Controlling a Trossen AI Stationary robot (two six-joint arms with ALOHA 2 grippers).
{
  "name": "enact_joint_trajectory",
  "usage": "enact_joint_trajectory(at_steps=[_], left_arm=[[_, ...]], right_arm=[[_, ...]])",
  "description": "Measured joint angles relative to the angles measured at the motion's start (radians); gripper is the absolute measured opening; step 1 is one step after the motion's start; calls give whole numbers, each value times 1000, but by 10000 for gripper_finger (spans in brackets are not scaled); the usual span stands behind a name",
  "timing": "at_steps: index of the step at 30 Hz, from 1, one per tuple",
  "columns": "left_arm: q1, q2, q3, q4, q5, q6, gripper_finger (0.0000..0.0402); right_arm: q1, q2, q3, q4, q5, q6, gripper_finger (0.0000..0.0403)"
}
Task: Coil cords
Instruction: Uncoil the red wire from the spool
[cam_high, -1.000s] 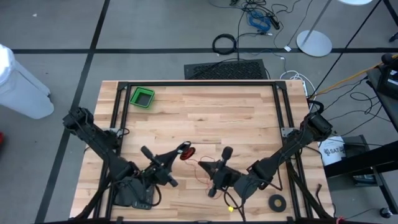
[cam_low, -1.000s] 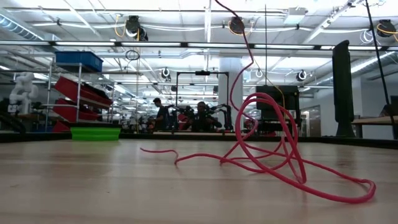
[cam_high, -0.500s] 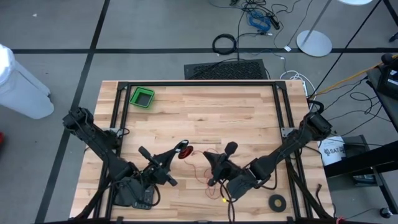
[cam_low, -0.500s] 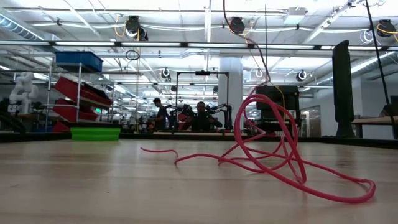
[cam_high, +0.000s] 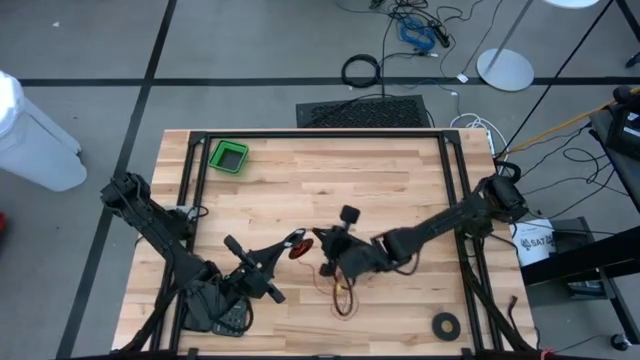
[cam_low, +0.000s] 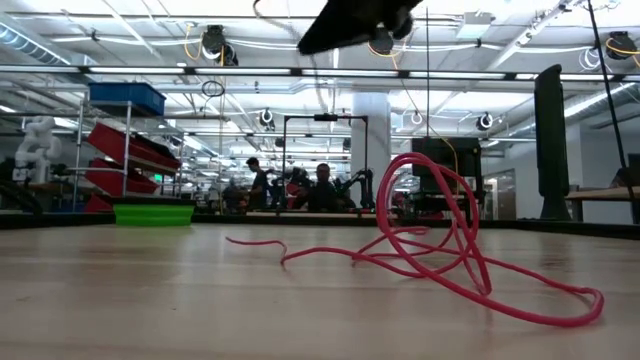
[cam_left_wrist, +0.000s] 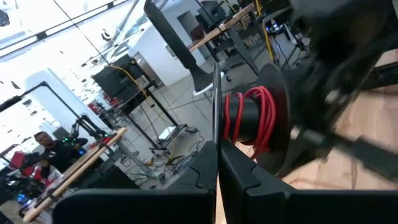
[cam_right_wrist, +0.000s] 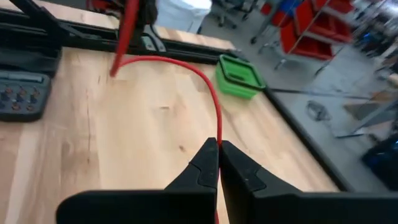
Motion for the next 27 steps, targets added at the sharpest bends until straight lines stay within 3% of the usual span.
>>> enact_joint_trajectory(at_steps=[7,16,24,27], left_arm=[[12,0,0,25,3,2,4],[13,0,0,46,-43,1,4],[13,0,0,47,-46,-2,4],[13,0,0,47,-47,-2,4]], right_arm=[[-51,104,0,197,-153,-19,0],[33,104,0,260,-159,-58,36],[159,53,0,267,109,-144,101],[178,53,0,274,157,-162,126]])
